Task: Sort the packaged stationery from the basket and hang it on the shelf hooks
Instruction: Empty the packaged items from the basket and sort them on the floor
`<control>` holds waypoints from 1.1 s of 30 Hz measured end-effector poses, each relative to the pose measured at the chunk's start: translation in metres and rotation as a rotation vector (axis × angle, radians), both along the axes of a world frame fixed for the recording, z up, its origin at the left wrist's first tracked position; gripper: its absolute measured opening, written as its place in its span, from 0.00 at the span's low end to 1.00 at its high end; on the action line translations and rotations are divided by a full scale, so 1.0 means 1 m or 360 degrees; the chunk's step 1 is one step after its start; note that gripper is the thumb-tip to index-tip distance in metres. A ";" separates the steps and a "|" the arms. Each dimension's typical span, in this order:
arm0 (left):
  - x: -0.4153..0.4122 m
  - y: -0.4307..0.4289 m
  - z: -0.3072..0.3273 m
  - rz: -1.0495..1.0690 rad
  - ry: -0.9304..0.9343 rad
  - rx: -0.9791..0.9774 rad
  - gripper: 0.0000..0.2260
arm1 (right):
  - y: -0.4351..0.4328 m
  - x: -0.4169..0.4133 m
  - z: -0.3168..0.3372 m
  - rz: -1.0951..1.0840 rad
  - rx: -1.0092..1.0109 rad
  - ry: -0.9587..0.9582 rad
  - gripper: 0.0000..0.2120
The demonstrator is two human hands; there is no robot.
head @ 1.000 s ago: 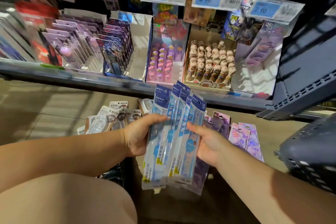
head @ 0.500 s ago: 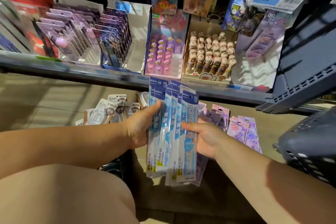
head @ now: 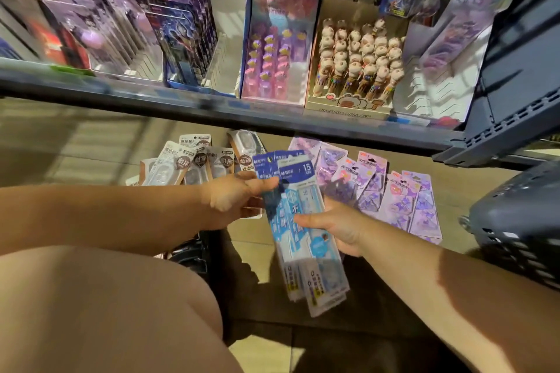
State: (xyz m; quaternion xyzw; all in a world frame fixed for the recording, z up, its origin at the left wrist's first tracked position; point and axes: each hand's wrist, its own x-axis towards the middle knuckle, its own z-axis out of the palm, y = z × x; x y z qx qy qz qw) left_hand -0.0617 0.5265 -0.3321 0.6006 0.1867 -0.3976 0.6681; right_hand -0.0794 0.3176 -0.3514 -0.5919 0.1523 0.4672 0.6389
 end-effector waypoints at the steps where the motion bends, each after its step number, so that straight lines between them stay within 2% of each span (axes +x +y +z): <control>1: 0.000 0.002 -0.002 0.0025 0.0030 0.0048 0.11 | -0.002 -0.005 -0.004 0.0060 -0.0054 -0.0009 0.18; 3: -0.002 0.007 -0.007 -0.0004 0.0133 0.0143 0.11 | -0.002 -0.017 -0.010 0.0217 -0.0190 -0.0093 0.22; 6: -0.010 0.012 -0.012 -0.0137 0.0374 0.0246 0.06 | -0.005 -0.035 -0.024 0.0424 -0.0347 -0.0097 0.41; 8: -0.016 0.015 -0.016 -0.0175 0.0490 0.0301 0.06 | -0.005 -0.045 -0.034 0.0433 -0.0413 -0.0008 0.39; 10: -0.019 0.015 -0.020 -0.0208 0.0550 0.0330 0.16 | 0.000 -0.050 -0.040 0.0450 -0.0455 0.0046 0.36; 12: -0.019 0.014 -0.024 -0.0275 0.0553 0.0385 0.25 | 0.004 -0.048 -0.050 0.0478 -0.0517 0.0030 0.42; 13: -0.018 0.014 -0.024 -0.0314 0.0543 0.0417 0.26 | 0.007 -0.045 -0.054 0.0509 -0.0521 0.0030 0.42; 15: -0.015 0.014 -0.024 -0.0346 0.0522 0.0497 0.24 | 0.016 -0.039 -0.055 0.0573 -0.0585 0.0038 0.37; 19: -0.015 0.019 -0.030 -0.0359 0.0486 0.0617 0.17 | 0.026 -0.029 -0.044 0.0760 -0.0956 -0.0061 0.29; 22: -0.016 0.022 -0.035 -0.0403 0.0480 0.0634 0.12 | 0.026 -0.029 -0.032 0.0737 -0.0931 -0.0114 0.27; 25: -0.011 0.021 -0.035 -0.0451 0.0420 0.0635 0.14 | 0.024 -0.027 -0.019 0.0518 -0.0840 -0.0161 0.22; 28: -0.003 0.013 -0.022 -0.0523 0.0282 0.0664 0.06 | 0.018 -0.013 0.001 0.0276 -0.0813 -0.0239 0.16; 30: 0.004 0.005 -0.008 -0.0585 0.0142 0.0714 0.03 | 0.010 0.001 0.024 0.0068 -0.0756 -0.0310 0.14; 33: 0.024 -0.018 0.021 -0.0775 -0.0191 0.0792 0.07 | -0.011 0.032 0.076 -0.0190 -0.0729 -0.0595 0.08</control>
